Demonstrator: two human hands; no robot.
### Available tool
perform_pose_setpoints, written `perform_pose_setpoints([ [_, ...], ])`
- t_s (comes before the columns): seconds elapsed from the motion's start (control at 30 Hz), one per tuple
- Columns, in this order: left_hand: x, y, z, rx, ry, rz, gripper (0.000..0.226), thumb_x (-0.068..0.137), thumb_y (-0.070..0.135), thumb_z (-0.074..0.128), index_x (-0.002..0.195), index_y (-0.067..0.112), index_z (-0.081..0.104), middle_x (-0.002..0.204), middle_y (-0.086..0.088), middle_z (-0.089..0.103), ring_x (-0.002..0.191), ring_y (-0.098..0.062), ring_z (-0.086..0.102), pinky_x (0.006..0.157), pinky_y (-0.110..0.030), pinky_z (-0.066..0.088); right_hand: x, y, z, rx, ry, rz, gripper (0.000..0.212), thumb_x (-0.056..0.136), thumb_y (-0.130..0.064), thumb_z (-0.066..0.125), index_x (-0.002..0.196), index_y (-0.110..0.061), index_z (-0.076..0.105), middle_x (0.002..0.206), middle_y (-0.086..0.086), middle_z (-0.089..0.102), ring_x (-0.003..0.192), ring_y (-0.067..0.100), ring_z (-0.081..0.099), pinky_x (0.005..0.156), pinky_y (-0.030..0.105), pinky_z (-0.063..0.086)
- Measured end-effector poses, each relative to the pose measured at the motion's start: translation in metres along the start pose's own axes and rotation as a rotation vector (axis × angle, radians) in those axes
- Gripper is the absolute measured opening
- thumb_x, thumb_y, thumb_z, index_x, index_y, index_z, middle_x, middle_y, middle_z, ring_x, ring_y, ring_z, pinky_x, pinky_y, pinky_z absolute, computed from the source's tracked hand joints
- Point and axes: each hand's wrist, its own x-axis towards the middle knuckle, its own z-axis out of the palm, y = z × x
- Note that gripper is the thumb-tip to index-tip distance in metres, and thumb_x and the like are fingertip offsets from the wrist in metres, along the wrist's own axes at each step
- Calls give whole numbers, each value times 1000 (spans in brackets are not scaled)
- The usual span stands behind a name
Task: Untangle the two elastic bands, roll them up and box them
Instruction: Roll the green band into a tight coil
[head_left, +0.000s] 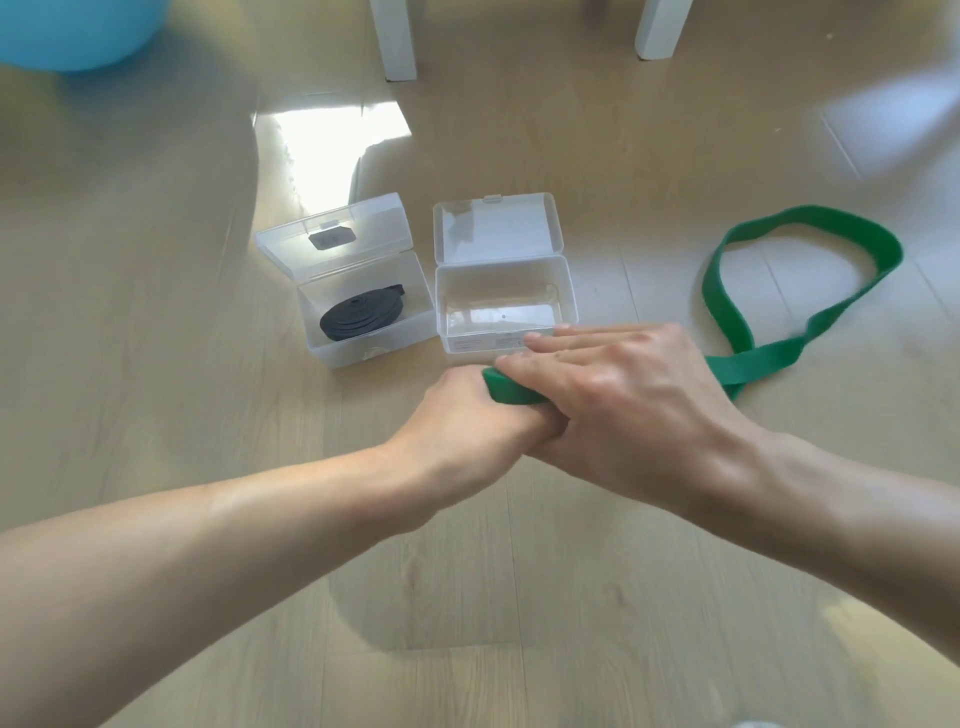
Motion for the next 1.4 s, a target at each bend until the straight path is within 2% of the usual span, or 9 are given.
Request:
perform_pose_setpoints([
  [0.1, 4, 0, 1, -82, 6, 52, 14, 73, 39, 70, 65, 50, 71, 61, 25, 66, 64, 11, 60, 61, -9, 42, 1, -9, 0, 74, 44, 83, 29, 74, -35, 76, 99, -20, 79, 92, -1, 80, 102, 16, 74, 80, 39, 61],
  [0.23, 6, -1, -5, -365, -214, 140, 30, 70, 25, 64, 95, 11, 72, 92, -2, 67, 92, -19, 63, 84, -37, 48, -1, -11, -6, 333, 46, 146, 42, 77, -42, 76, 114, -24, 75, 106, -3, 78, 103, 16, 73, 79, 43, 60],
  [0.37, 3, -3, -11, -520, -368, 99, 61, 78, 25, 58, 126, -13, 57, 111, -21, 64, 106, -34, 60, 98, -46, 46, -11, 5, -12, 477, -3, 135, 72, 74, -52, 79, 135, -17, 63, 127, -8, 69, 117, 1, 64, 99, 21, 51],
  [0.6, 10, -4, -18, -386, -414, 1, 57, 85, 38, 59, 135, 12, 60, 116, 2, 71, 104, -13, 64, 98, -40, 46, -8, 8, -12, 278, 65, 66, 44, 84, -46, 75, 119, -19, 74, 105, -10, 77, 97, 1, 69, 80, 13, 52],
  [0.73, 6, -5, -6, -75, -89, -53, 42, 69, 55, 75, 108, 41, 72, 102, 17, 78, 101, -2, 70, 97, -38, 55, -5, 14, -9, 36, -1, -36, 28, 86, -37, 72, 104, -16, 77, 96, -3, 80, 97, 12, 75, 90, 34, 57],
  [0.9, 4, -5, 13, -97, 161, -10, 23, 69, 46, 65, 88, 39, 77, 70, 19, 73, 65, 9, 63, 61, -13, 49, 1, -3, -3, -38, -91, -6, 33, 83, -40, 64, 103, -17, 76, 96, 0, 79, 105, 17, 73, 99, 38, 53],
  [1.03, 8, -11, 1, -368, -132, 101, 27, 69, 36, 66, 90, 23, 76, 86, 1, 73, 88, -13, 69, 83, -35, 54, 4, -4, -8, 275, -111, 99, 47, 77, -47, 74, 119, -26, 73, 112, -7, 77, 114, 11, 68, 93, 40, 57],
  [1.17, 6, -11, -8, -600, -321, 68, 41, 73, 34, 62, 102, 7, 70, 79, -9, 67, 73, -21, 62, 74, -31, 53, -5, 5, -13, 492, -88, 110, 74, 75, -60, 73, 137, -21, 61, 124, -9, 71, 119, 1, 63, 99, 29, 52],
  [1.4, 13, -7, -16, -493, -349, 2, 50, 81, 43, 63, 115, 7, 67, 106, -17, 65, 92, -27, 64, 88, -41, 52, -7, 11, -5, 157, 85, 14, 49, 89, -48, 70, 124, -13, 70, 115, -2, 76, 114, 3, 64, 94, 19, 49],
])
